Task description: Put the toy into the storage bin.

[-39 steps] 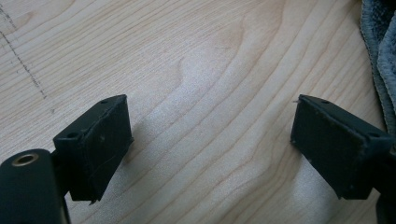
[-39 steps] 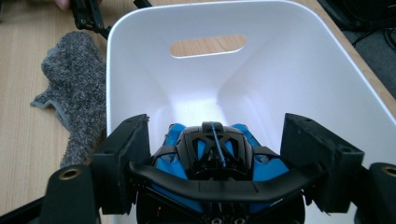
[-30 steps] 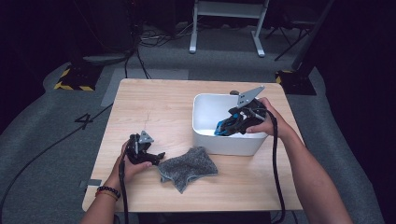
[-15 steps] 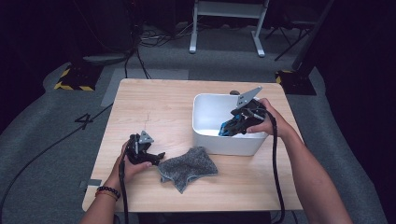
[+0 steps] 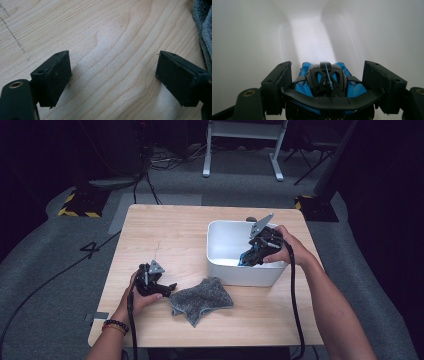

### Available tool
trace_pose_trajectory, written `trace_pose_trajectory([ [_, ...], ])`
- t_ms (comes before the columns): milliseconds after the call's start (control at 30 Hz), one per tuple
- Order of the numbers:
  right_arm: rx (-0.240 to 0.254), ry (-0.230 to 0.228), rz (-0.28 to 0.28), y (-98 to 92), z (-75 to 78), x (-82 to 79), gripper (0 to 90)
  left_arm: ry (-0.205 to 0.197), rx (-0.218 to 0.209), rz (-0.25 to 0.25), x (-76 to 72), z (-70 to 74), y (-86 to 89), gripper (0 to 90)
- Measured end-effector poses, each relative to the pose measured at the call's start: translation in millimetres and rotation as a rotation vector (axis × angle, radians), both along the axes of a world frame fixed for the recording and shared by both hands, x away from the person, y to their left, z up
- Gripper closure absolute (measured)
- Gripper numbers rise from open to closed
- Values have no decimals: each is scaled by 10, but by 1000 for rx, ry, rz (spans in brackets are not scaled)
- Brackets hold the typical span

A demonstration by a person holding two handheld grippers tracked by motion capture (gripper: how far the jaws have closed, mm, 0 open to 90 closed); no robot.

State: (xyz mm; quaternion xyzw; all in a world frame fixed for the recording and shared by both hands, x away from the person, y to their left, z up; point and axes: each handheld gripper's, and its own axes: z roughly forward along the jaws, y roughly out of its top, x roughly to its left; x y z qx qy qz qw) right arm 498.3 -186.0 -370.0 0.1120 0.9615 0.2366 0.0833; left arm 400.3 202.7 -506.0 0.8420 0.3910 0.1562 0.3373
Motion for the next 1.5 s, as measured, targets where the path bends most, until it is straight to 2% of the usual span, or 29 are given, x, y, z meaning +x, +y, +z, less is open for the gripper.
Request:
trace_pose_trajectory([
  [133,-62,15,4,0,12,0,246,0,0,0,0,0,0,134],
  [267,-146,30,0,-7,20,-17,246,0,0,0,0,0,0,134],
  [500,-233,75,-22,-82,-8,20,245,0,0,0,0,0,0,134],
  [567,-274,74,-23,-101,-35,28,244,0,0,0,0,0,0,134],
  [700,-288,62,-42,-119,-43,38,245,0,0,0,0,0,0,134],
  [800,-310,82,-44,-141,-54,57,245,-1,-2,-2,-2,-1,-6,134],
  [933,-304,84,-30,-185,-68,69,245,-3,-3,-5,-2,-2,-7,134],
  [1067,-290,61,-9,-237,-74,67,244,-3,-2,-6,-2,-1,-6,134],
  [1133,-292,74,-14,-257,-76,68,244,0,-3,-10,-1,-1,-7,133],
  [1333,-334,86,-6,-329,-26,36,243,0,-3,-10,0,-1,-8,133],
  [1433,-389,104,-11,-350,-25,19,243,0,-3,-10,-1,-1,-8,133],
  [1500,-400,105,-15,-362,-23,18,242,0,-3,-10,-1,-1,-8,133],
])
